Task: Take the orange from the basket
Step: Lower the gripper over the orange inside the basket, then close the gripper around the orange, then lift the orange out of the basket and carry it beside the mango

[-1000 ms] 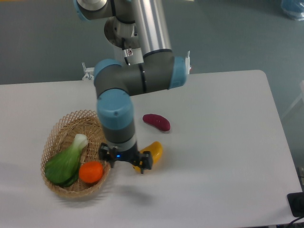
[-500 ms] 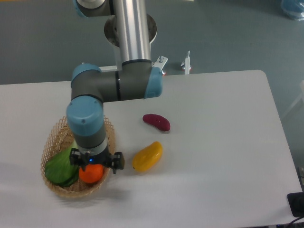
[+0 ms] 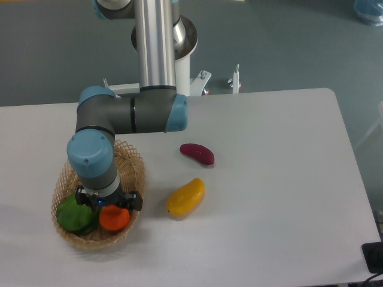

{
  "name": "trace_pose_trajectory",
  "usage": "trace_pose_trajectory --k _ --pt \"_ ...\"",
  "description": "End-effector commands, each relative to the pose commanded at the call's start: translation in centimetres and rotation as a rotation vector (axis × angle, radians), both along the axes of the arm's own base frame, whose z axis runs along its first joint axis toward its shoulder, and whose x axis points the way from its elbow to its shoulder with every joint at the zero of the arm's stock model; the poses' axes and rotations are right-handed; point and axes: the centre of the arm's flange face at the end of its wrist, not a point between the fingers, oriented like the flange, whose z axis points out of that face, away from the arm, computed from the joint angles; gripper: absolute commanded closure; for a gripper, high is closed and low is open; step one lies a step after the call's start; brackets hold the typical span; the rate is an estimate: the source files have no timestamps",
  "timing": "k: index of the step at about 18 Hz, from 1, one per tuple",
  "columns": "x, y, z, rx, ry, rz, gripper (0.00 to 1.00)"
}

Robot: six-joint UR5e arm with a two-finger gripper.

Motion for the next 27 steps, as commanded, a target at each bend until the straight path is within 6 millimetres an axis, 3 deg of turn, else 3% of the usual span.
trace_pose_trajectory --k 6,10,20,23,27 --pt "0.7 0.4 -1.3 -0.015 -0.006 0.021 0.01" --pt "0.8 0.4 -0.6 -0.007 -0.006 0.020 0.26" --pt "1.1 0.0 2.8 0.052 -0.012 0.018 0.30" --pt "0.4 -0.2 3.8 0.065 -0.002 0.017 0.30" --pt "-3.4 -1.7 5.9 0.093 0.028 0.063 0.30"
